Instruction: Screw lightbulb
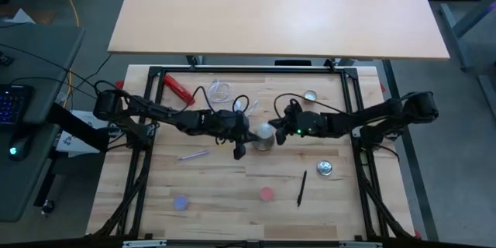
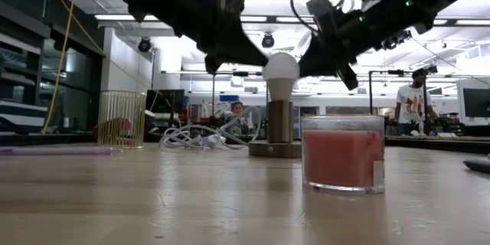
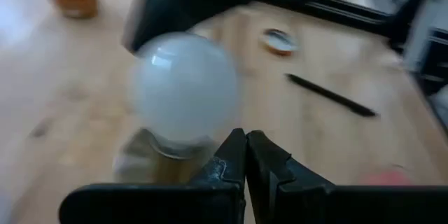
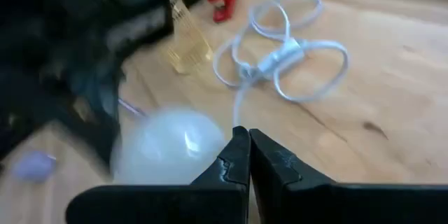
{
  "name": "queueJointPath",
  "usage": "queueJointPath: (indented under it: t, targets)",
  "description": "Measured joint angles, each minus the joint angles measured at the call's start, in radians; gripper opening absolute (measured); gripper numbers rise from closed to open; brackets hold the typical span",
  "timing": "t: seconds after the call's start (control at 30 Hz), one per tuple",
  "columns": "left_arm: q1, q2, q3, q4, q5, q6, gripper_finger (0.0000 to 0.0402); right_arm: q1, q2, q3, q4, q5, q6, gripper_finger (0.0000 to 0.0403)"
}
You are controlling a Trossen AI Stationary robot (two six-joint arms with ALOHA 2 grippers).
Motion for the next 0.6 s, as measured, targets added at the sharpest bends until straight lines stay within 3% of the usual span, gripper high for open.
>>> queueJointPath:
  t: [0.33, 0.5, 0.6]
  targets:
    - [-0.067, -0.015, 0.0, 0.034, -0.045, -0.008, 0.0, -0.097, -0.037, 0.002, 0.013, -0.052, -0.084, 0.0]
    - [-0.082, -0.094, 0.0, 0.013, -0.056, 0.009, 0.0, -0.159, -0.116, 0.002, -0.018, -0.063, -0.176, 0.0]
    - [-0.082, -0.17, -0.001, -0.032, -0.117, 0.064, 0.0, -0.198, -0.189, 0.002, -0.031, -0.103, -0.222, 0.0]
